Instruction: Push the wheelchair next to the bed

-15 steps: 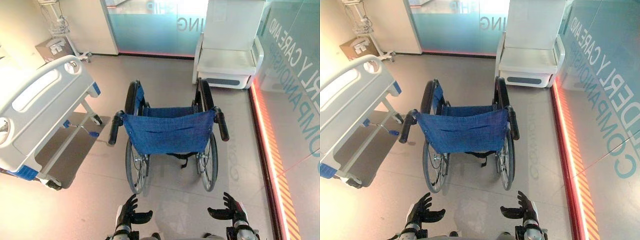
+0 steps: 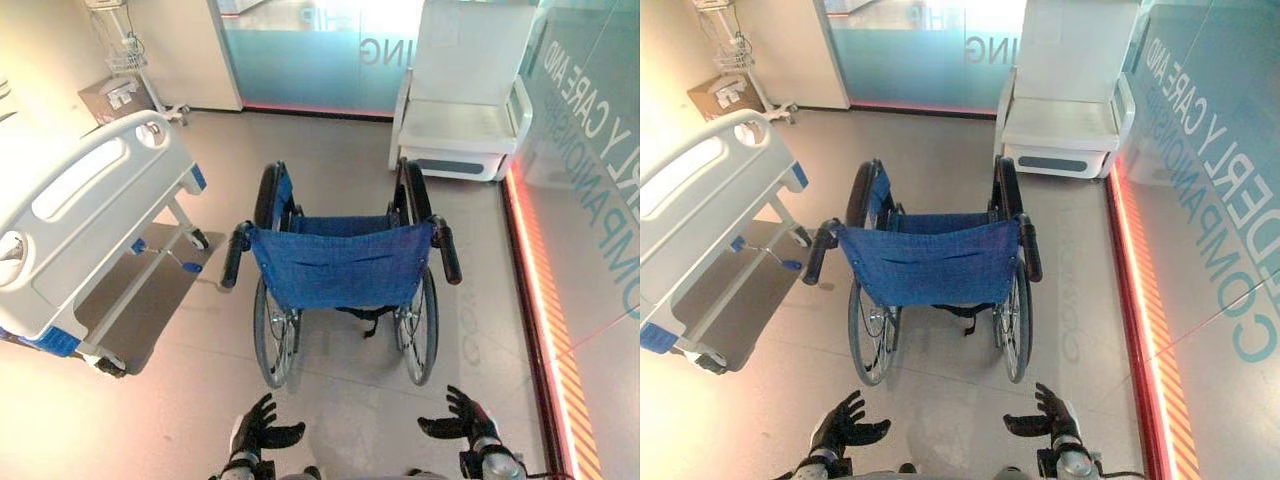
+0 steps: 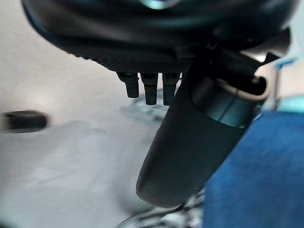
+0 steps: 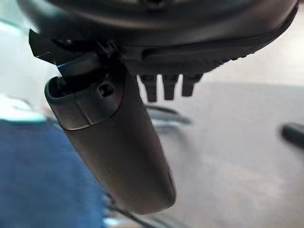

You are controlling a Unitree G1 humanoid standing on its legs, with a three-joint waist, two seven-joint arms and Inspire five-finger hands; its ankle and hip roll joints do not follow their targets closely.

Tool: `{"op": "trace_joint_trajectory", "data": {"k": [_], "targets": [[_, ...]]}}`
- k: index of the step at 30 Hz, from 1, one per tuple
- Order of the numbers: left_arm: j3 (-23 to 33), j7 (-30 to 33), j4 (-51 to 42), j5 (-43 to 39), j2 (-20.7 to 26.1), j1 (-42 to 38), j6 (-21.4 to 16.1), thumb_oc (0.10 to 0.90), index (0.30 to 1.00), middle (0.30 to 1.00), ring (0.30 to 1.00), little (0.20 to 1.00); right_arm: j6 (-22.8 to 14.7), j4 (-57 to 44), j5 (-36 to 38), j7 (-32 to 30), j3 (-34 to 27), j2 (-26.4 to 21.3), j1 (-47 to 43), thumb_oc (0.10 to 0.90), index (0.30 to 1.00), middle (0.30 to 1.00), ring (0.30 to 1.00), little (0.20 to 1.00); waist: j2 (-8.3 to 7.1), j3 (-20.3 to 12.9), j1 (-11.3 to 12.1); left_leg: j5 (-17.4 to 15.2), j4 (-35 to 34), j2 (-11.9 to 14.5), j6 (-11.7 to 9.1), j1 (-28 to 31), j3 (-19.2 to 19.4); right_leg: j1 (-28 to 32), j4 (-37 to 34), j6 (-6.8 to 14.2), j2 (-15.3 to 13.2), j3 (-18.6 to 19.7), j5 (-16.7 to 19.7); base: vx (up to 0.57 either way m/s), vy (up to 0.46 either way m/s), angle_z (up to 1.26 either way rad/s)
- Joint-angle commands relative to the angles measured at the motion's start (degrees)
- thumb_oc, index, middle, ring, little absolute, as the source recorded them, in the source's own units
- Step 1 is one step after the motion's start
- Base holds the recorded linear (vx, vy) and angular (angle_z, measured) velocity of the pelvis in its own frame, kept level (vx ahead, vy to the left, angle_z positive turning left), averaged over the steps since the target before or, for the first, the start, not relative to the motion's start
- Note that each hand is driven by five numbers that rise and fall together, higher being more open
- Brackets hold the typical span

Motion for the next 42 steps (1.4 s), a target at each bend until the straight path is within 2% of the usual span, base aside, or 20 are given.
{"op": "trace_joint_trajectory", "data": {"k": [1,4,10,13,20,24,30,36,42], "targets": [[5.04,6.73,-6.76,-3.27,6.72,-6.32,-5.4,0.8,0.9,0.9,0.9,0.9,-2.37,-6.65,6.03,-0.76,-5.16,-5.35,-7.42,0.8,0.9,0.9,0.9,0.9,-1.85,-0.15,0.24,-4.88,1.85,-1.94,0.02,1.25,0.73,2.54,-1.41,-0.04,0.41,3.07,-0.4,0.0,0.0,0.0],[8.41,11.71,-9.94,-3.29,9.75,-8.72,-8.03,0.8,0.9,0.9,0.9,0.9,-2.36,-8.39,7.33,0.62,-7.89,-10.08,-10.7,0.8,0.9,0.9,0.9,0.9,-1.76,-0.27,0.35,-4.63,1.57,-1.98,-0.13,1.49,0.67,2.84,-1.5,-0.11,0.4,3.02,-0.44,0.0,0.01,0.01],[12.42,16.64,-15.37,-2.27,16.84,-13.8,-8.77,0.8,0.9,0.9,0.9,0.9,-2.12,-11.12,9.48,-2.59,-10.46,-16.75,-17.58,0.8,0.9,0.9,0.9,0.9,-1.72,-0.99,0.76,-4.37,0.7,-1.94,-0.44,2.05,0.45,3.72,-2.51,-0.15,0.18,2.65,-0.32,0.0,0.006,0.02],[12.62,19.37,-17.96,-1.41,19.81,-16.41,-7.24,0.8,0.9,0.9,0.9,0.9,-1.88,-13.49,9.35,-5.7,-10.39,-18.15,-20.61,0.8,0.9,0.9,0.9,0.9,-1.55,-1.35,0.77,-4.34,0.6,-1.94,-0.5,2.03,0.46,3.85,-2.54,-0.13,0.12,2.52,-0.56,-0.01,0.02,0.05],[14.15,21.47,-25.12,-2.41,25.86,-21.37,-3.88,0.8,0.9,0.9,0.9,0.9,1.98,-23.28,9.82,-9.32,-10.77,-20.72,-25.12,0.8,0.9,0.9,0.9,0.9,-1.39,-1.96,0.19,-4.31,0.23,-2.13,-0.38,1.98,0.52,3.91,-2.8,-0.32,0.4,2.92,-1.03,-0.01,0.011,0.03],[14.35,20.48,-28.97,-2.69,27.32,-22.8,-2.44,0.8,0.9,0.9,0.9,0.9,3.28,-27.11,10.5,-8.75,-10.78,-20.77,-25.82,0.8,0.9,0.9,0.9,0.9,-1.44,-2.35,0.07,-4.14,0.21,-2.14,-0.41,1.6,0.71,3.65,-3.03,-0.41,0.58,3.07,-0.9,0.0,0.0,0.0],[14.59,14.82,-37.17,-3.88,28.35,-23.33,1.28,0.8,0.9,0.9,0.9,0.9,7.16,-34.43,11.17,-6.22,-11.06,-20.22,-24.4,0.8,0.9,0.9,0.9,0.9,-1.44,-2.59,-0.11,-4.04,-0.01,-2.25,-0.32,1.27,0.96,3.57,-3.47,-0.46,0.86,3.2,-0.94,0.0,0.0,0.0],[15.9,11.44,-45.5,-7.22,25.93,-20.0,0.47,0.8,0.9,0.9,0.9,0.9,5.33,-40.4,13.44,-4.75,-12.8,-17.87,-21.78,0.8,0.9,0.9,0.9,0.9,-1.73,-2.63,0.11,-3.99,-0.07,-2.35,-0.08,1.02,1.14,3.35,-3.44,-0.48,1.08,3.16,-0.97,0.0,0.0,0.0],[15.63,7.79,-49.76,-9.09,23.49,-17.96,0.93,0.8,0.9,0.9,0.9,0.9,6.72,-45.01,12.79,-1.75,-13.09,-16.74,-19.94,0.8,0.9,0.9,0.9,0.9,-1.88,-2.55,0.21,-3.95,0.07,-2.38,-0.08,0.67,1.46,3.0,-3.21,-0.35,1.07,2.95,-0.98,0.0,0.0,0.0]]}}
